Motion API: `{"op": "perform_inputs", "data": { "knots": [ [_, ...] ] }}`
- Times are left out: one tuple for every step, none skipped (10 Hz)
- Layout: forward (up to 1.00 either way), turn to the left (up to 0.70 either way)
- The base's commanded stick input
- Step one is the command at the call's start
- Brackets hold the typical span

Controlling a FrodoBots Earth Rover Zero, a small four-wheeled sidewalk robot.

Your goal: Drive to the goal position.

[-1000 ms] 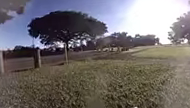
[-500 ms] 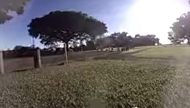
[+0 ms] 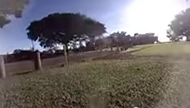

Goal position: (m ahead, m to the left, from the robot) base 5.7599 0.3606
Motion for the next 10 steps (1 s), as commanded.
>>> {"op": "perform_inputs", "data": {
  "knots": [
    [-0.45,0.0],
    [-0.45,0.0],
    [-0.45,0.0],
    [-0.45,0.0],
    [-0.45,0.0],
    [-0.45,0.0],
    [-0.45,0.0],
    [-0.45,0.0],
    [-0.45,0.0],
    [-0.45,0.0]
  ]
}}
